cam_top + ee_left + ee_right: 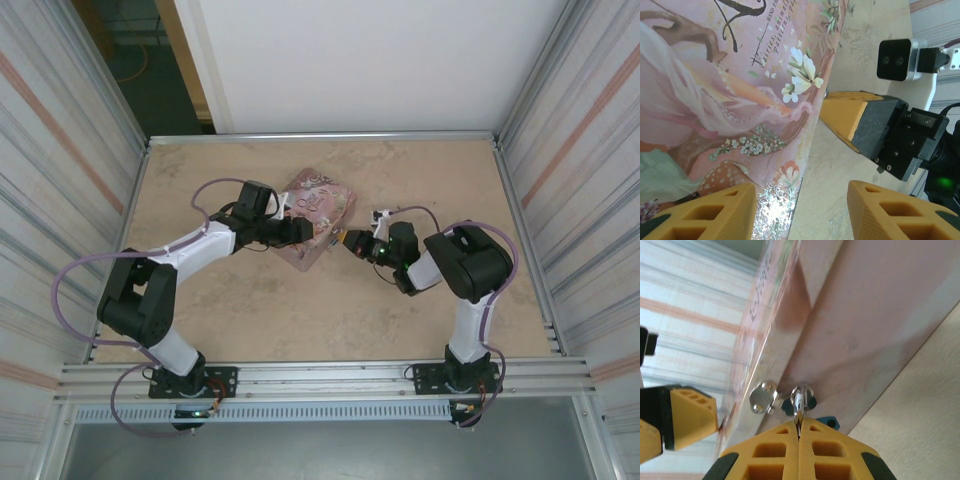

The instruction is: Unlock the padlock with the key

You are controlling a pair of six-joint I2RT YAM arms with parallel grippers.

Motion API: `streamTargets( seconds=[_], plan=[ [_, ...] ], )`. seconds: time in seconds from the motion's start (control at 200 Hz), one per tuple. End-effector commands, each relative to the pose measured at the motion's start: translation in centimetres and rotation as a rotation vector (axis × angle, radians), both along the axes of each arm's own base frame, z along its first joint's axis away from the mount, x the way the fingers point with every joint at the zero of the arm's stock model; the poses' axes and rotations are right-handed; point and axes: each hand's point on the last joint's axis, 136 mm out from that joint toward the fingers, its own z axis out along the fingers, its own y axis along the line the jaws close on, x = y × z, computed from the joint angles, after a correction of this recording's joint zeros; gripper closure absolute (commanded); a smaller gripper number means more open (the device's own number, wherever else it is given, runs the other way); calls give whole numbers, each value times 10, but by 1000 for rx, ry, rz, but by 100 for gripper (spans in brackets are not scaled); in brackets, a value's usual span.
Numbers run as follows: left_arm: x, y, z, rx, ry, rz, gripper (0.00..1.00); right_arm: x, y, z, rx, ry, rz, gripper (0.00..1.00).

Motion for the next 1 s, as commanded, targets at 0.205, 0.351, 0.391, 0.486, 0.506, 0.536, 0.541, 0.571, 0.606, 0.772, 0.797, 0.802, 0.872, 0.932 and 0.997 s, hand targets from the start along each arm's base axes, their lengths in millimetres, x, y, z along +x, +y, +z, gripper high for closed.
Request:
streamTargets(
  seconds=[0.205, 0.351, 0.391, 0.486, 0.506, 0.536, 0.541, 0.571, 0.606, 0.772, 0.797, 0.802, 0.872, 0.932, 0.997],
  plan=[
    [-32, 25, -40, 111, 181, 27, 47, 29, -15, 24, 20, -94, -99, 100],
    [-26, 26, -29, 86, 157, 31, 46, 24, -23, 24, -29, -98, -105, 100],
    [-23, 25, -24, 77, 143, 31, 46, 22, -25, 25, -50, -101, -102, 100],
    [-16, 24, -9, 57, 108, 29, 45, 18, -33, 28, -112, -112, -107, 100],
    [-15, 23, -6, 53, 101, 29, 45, 16, -34, 28, -125, -112, -106, 100],
    [-13, 23, -1, 47, 86, 26, 45, 16, -37, 29, -141, -115, -109, 100],
    [-12, 23, 0, 46, 84, 27, 45, 15, -37, 29, -144, -114, -109, 100],
    [-11, 22, 5, 41, 69, 26, 45, 15, -40, 30, -155, -117, -113, 100],
    [-9, 22, 10, 35, 54, 27, 44, 14, -42, 32, -163, -120, -114, 100],
    [-4, 25, 37, 8, -24, 31, 43, 8, -52, 39, -207, -124, -115, 100],
    [-3, 26, 40, 6, -34, 35, 43, 6, -53, 40, -218, -127, -114, 100],
    [-4, 26, 41, 6, -36, 34, 43, 6, -53, 40, -221, -125, -113, 100],
    [-4, 31, 50, 2, -65, 43, 42, 3, -55, 45, -249, -137, -112, 100],
    [-5, 36, 57, 0, -90, 55, 41, -1, -58, 48, -274, -143, -113, 100],
    [-7, 43, 63, -1, -116, 68, 41, -3, -61, 51, -298, -148, -114, 100]
  ],
)
